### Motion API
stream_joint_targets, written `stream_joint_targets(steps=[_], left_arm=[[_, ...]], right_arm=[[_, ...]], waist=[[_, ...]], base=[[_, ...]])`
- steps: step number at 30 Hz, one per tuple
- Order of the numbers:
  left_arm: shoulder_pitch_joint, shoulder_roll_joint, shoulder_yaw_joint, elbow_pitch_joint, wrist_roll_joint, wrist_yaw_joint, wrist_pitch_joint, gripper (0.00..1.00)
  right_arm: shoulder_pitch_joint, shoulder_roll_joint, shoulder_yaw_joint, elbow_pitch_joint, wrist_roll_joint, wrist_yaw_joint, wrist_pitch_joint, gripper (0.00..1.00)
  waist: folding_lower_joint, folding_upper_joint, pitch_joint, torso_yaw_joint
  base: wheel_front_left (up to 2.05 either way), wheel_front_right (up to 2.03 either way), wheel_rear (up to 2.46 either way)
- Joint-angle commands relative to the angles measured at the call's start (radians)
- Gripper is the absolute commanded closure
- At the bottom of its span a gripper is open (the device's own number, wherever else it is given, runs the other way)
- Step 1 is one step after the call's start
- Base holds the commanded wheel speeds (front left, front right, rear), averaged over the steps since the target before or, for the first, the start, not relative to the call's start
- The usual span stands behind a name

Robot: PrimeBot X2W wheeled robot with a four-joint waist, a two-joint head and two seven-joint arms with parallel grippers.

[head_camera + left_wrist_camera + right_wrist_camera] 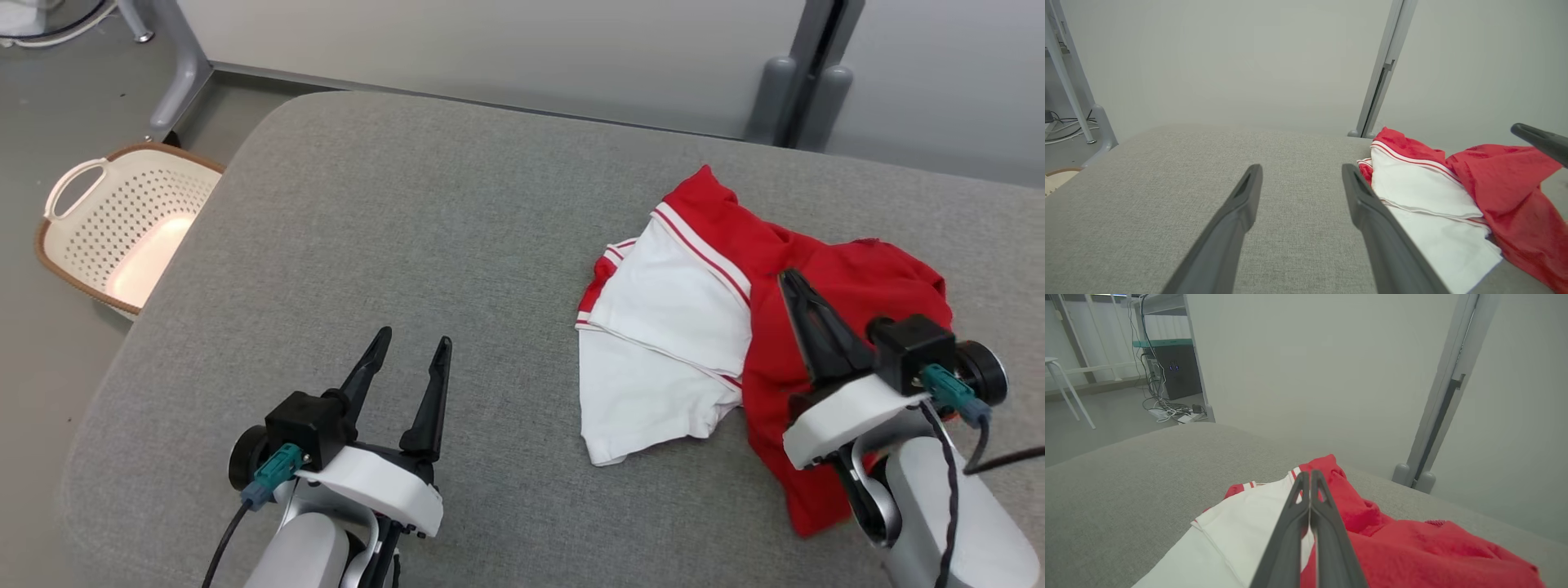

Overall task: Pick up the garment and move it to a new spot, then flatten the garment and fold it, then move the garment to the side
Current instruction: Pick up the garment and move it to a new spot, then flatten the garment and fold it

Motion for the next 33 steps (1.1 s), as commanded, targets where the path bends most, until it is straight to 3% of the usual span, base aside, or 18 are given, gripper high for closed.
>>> stream_joint_targets(steps=[1, 7, 8, 9, 10, 11, 21, 33], left_arm=[[0.004, 0.003, 0.009, -0.004, 0.011, -0.003, -0.002, 0.0], [0.024, 0.003, 0.032, -0.018, 0.024, -0.012, -0.002, 0.0], [0.025, 0.003, 0.034, -0.018, 0.026, -0.014, -0.002, 0.0], [0.027, 0.003, 0.035, -0.017, 0.029, -0.014, -0.002, 0.0], [0.027, 0.003, 0.035, -0.017, 0.029, -0.014, -0.002, 0.0], [0.029, 0.003, 0.035, -0.015, 0.031, -0.016, -0.002, 0.0], [0.044, 0.003, 0.047, -0.003, 0.025, -0.017, -0.002, 0.0], [0.049, 0.003, 0.012, 0.01, 0.016, -0.023, -0.002, 0.0]], right_arm=[[0.028, 0.008, -0.031, -0.019, 0.006, -0.002, -0.015, 1.0], [0.139, 0.077, -0.16, -0.097, 0.003, -0.002, -0.046, 1.0], [0.157, 0.087, -0.176, -0.111, -0.002, -0.002, -0.048, 0.91], [0.175, 0.096, -0.191, -0.123, -0.007, -0.002, -0.052, 0.52], [0.175, 0.096, -0.191, -0.123, -0.007, -0.002, -0.052, 0.52], [0.195, 0.106, -0.203, -0.135, -0.009, -0.002, -0.056, 0.0], [0.294, 0.147, -0.244, -0.166, -0.049, -0.001, -0.071, 0.0], [0.239, 0.147, -0.217, -0.155, -0.089, -0.001, -0.034, 0.0]], waist=[[0.0, -0.0001, -0.019, -0.032], [0.0, -0.0001, -0.045, -0.107], [0.0, -0.0001, -0.048, -0.119], [0.0, -0.0001, -0.05, -0.13], [0.0, -0.0001, -0.05, -0.13], [0.0, -0.0001, -0.052, -0.14], [0.0, -0.0001, -0.057, -0.196], [0.0, -0.0001, -0.061, -0.16]], base=[[0.0, 0.0, 0.0], [0.0, 0.0, 0.0], [0.0, 0.0, 0.0], [0.0, 0.0, 0.0], [0.0, 0.0, 0.0], [0.0, 0.0, 0.0], [0.0, 0.0, 0.0], [0.0, 0.0, 0.0]])
